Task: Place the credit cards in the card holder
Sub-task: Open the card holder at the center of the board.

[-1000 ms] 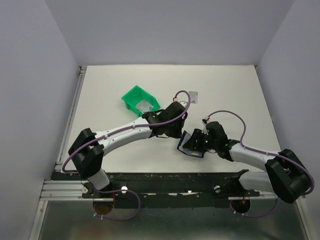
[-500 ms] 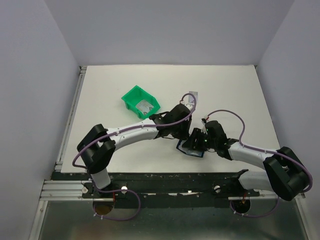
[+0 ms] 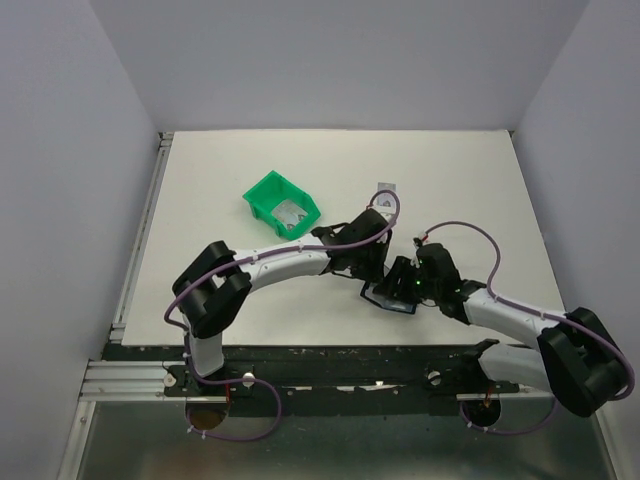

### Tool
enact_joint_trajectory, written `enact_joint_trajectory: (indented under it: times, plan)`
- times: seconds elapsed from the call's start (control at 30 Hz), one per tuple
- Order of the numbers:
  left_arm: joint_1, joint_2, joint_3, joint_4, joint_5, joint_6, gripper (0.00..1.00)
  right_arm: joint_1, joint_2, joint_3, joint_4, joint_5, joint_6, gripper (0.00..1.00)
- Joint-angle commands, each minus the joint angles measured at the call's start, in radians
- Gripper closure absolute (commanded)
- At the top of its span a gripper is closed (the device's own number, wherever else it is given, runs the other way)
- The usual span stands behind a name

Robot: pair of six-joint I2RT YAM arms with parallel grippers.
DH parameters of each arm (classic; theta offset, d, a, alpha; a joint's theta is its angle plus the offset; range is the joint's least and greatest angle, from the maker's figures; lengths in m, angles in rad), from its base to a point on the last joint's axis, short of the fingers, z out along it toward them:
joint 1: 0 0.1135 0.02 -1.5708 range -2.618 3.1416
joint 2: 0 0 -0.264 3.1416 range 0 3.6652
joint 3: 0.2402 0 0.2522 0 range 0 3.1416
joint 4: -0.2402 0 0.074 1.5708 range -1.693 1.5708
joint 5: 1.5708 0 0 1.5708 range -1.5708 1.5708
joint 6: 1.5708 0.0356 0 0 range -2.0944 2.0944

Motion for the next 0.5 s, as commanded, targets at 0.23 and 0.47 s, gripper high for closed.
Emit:
enact_joint_trajectory:
  times: [0.23,0.47]
  plan:
    - [-0.003,0.147,0.009,-0.065,-0.032,0.003,1.0,0.014,-0.254,0.004,-0.225,0.005,-0.074,0.41]
    - [-0.003,0.167,0.053,-0.096,-0.029,0.01,1.0,0.014,-0.348,0.009,-0.273,0.012,-0.091,0.41]
